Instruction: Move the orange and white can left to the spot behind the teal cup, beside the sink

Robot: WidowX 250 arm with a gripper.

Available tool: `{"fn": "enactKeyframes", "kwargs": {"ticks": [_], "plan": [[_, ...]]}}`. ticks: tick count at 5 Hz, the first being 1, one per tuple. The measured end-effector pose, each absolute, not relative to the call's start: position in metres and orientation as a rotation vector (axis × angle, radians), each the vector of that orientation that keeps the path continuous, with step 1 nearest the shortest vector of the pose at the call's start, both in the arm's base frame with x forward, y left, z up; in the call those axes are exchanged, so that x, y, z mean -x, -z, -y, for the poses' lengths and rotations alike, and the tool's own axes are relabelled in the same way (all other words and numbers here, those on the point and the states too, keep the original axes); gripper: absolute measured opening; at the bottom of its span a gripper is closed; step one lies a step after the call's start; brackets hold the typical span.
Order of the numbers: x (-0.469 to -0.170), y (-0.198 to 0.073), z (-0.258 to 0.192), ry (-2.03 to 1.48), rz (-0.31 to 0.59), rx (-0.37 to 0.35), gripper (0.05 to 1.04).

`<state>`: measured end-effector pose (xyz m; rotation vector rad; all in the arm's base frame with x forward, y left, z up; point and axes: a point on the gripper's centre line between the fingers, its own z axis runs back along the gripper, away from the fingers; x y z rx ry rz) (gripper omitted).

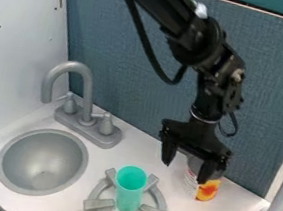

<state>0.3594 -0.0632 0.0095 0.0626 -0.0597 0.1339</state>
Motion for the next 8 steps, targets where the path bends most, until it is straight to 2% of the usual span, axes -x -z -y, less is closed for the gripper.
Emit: {"fn": "enactKeyframes", "kwargs": {"ticks": [4, 7, 8], "plan": [[-0.421, 0.028, 0.080, -0.048, 0.110, -0.054, 1.000], [-0.436, 0.050, 0.083, -0.025, 0.118, -0.066, 1.000], [-0.433, 0.060, 0.084, -0.013, 0.107, -0.109, 1.000]]}}
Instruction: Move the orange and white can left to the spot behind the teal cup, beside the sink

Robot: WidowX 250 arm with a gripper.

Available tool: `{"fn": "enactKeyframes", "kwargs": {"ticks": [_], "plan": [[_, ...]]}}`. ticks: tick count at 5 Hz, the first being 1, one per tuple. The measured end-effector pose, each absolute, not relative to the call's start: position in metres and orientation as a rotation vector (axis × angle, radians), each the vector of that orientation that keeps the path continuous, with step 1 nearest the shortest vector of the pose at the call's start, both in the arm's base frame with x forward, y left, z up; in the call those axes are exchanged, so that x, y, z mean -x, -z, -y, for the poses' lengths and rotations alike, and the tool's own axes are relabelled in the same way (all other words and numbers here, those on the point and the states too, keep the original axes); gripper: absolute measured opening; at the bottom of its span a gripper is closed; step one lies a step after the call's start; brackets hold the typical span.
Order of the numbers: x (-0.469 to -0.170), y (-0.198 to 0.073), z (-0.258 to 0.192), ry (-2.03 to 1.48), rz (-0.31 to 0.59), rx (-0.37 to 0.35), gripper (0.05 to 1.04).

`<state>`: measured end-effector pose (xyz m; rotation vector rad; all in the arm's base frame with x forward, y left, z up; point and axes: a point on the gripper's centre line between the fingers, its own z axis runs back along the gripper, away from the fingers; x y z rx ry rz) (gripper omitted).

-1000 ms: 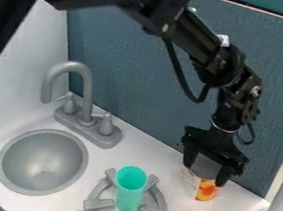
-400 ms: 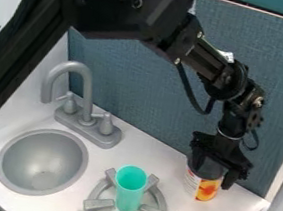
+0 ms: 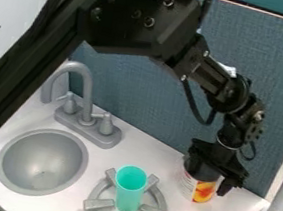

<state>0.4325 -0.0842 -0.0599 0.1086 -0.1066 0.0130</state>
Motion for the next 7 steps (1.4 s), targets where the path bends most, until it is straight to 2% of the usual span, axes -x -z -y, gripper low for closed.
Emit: {"fn": "enactKeyframes", "kwargs": {"ticks": [1, 3, 4, 5, 6, 7], "plan": [[-0.431, 0.063, 0.082, -0.032, 0.095, -0.156, 1.000], [-0.438, 0.068, 0.054, -0.059, 0.068, -0.347, 1.000], [-0.433, 0.069, 0.030, -0.082, 0.056, -0.469, 1.000], [-0.411, 0.075, -0.011, -0.142, 0.027, -0.534, 1.000], [-0.396, 0.073, -0.042, -0.206, 0.020, -0.532, 1.000], [-0.392, 0.068, -0.051, -0.223, 0.037, -0.510, 1.000]]}}
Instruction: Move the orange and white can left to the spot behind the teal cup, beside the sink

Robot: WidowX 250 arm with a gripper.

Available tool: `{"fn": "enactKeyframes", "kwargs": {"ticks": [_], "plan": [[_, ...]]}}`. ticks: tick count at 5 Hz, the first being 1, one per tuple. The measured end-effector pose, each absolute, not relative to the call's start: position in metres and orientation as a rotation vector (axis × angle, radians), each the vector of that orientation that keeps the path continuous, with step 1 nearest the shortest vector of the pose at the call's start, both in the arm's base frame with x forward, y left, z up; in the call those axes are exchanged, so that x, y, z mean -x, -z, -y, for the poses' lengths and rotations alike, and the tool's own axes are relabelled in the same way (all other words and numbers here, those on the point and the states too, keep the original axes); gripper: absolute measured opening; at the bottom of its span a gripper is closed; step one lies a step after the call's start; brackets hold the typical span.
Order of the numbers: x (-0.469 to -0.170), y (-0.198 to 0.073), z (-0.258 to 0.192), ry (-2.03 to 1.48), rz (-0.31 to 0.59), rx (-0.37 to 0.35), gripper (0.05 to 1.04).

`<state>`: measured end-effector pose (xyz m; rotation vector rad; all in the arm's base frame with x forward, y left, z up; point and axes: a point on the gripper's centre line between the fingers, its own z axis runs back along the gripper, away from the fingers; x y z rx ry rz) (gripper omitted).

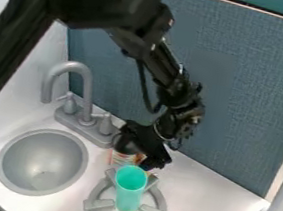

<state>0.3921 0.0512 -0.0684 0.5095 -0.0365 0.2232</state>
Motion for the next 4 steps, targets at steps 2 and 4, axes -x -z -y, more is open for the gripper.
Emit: {"fn": "enactKeyframes", "kwargs": {"ticks": [2, 4], "plan": [[-0.401, 0.039, -0.039, -0.292, 0.151, -0.379, 1.000], [-0.368, -0.039, -0.020, -0.332, 0.262, -0.179, 1.000]]}}
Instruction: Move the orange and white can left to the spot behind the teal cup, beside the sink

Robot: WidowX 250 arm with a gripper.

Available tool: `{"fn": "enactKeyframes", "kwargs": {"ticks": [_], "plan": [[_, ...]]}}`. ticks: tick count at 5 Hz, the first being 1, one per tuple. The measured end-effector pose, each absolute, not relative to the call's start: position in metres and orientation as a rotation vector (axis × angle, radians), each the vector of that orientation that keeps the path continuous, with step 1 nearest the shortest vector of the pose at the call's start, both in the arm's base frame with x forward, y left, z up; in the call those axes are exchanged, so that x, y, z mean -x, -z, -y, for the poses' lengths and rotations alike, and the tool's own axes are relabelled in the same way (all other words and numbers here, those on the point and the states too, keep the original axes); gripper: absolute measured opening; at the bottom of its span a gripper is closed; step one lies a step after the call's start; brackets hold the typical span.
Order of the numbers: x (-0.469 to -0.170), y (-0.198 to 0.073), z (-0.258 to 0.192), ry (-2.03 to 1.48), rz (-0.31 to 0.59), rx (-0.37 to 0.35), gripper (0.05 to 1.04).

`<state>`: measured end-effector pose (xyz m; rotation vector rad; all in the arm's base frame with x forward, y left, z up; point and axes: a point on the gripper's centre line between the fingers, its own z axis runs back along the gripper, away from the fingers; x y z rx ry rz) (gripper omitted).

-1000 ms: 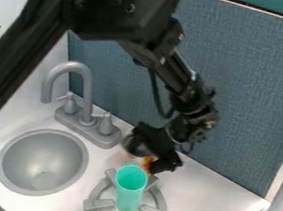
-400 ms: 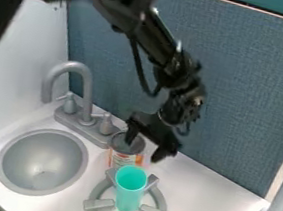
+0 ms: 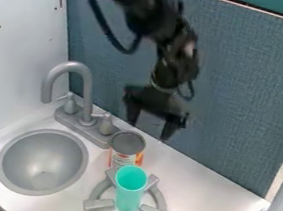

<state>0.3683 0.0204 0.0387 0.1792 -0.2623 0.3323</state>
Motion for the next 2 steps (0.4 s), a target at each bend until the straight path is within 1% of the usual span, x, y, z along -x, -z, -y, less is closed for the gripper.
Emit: {"fn": "enactKeyframes", "kwargs": {"ticks": [1, 2], "plan": [[-0.328, -0.066, 0.001, -0.257, 0.200, -0.092, 1.000], [-0.301, -0.074, 0.039, -0.127, 0.132, -0.047, 1.000]]}}
